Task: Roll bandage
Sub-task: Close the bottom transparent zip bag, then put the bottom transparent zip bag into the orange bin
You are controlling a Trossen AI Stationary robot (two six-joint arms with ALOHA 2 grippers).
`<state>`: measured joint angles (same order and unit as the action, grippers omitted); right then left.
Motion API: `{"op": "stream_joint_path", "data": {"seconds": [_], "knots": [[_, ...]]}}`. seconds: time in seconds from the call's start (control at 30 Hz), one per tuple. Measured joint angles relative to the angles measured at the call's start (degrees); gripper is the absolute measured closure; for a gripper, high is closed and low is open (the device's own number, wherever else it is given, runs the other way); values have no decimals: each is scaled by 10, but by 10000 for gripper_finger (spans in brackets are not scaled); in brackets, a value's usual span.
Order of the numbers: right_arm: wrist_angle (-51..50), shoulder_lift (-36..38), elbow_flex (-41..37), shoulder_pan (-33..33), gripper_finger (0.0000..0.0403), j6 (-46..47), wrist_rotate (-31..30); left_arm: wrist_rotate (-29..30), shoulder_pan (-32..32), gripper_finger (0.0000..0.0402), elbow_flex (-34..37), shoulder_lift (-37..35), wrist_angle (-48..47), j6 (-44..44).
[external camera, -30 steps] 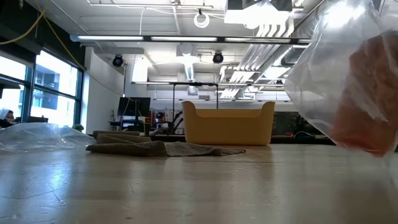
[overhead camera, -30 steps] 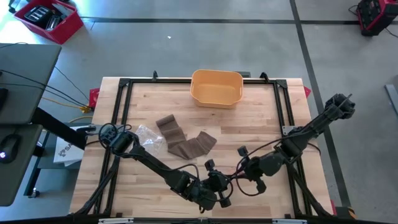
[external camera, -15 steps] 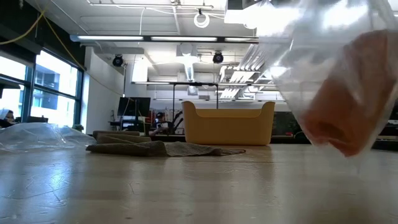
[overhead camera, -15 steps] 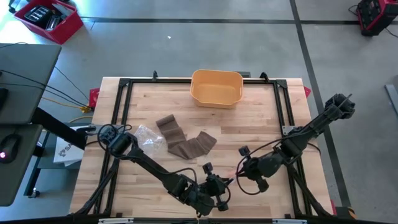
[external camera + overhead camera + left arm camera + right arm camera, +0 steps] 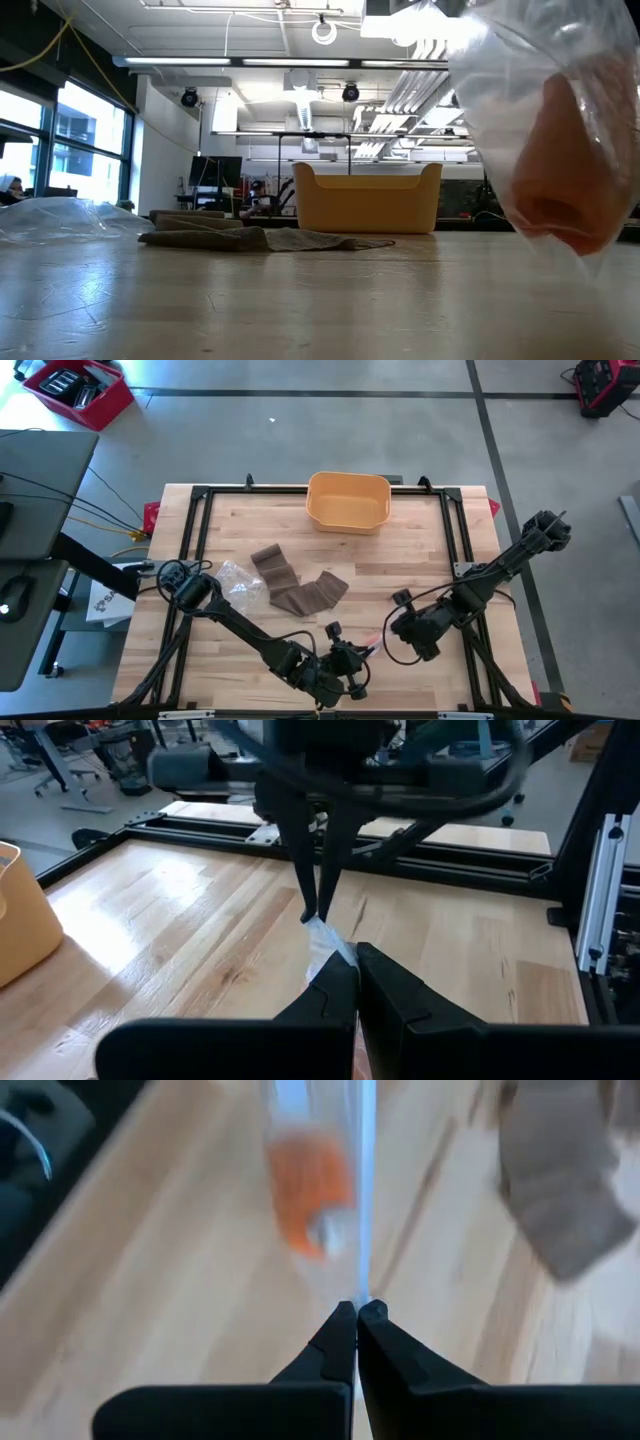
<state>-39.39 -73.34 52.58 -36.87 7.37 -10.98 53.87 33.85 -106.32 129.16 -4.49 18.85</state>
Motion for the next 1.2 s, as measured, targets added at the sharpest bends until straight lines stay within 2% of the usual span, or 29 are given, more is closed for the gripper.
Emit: {"op": "stream_joint_path", "data": {"seconds": [0.23, 0.5, 0.67, 0.77, 0.9, 1.0, 1.07, 1.2], "knots": [[-129, 0, -3, -16, 403, 62, -4, 0, 1, 401, -1, 0, 0, 0], [-160, 26, -1, -57, 403, 121, -56, -6, 1, 401, -2, 0, -2, 5], [-158, 78, -1, -121, 403, 168, -116, -20, 1, 401, -1, 0, -4, 5], [-103, 98, -18, -182, 403, 210, -192, -48, 2, 401, -1, 0, -5, -3], [64, 99, -80, -248, 403, 192, -278, -56, 2, 401, -1, 0, -3, -3], [162, 94, -107, -235, 399, 175, -256, -58, 2, 401, -1, 0, -3, 4], [177, 92, -107, -217, 385, 145, -227, -58, 1, 401, -1, 0, -3, 7], [182, 93, -87, -173, 326, 91, -191, -58, 0, 401, -1, 0, -4, 12]]}}
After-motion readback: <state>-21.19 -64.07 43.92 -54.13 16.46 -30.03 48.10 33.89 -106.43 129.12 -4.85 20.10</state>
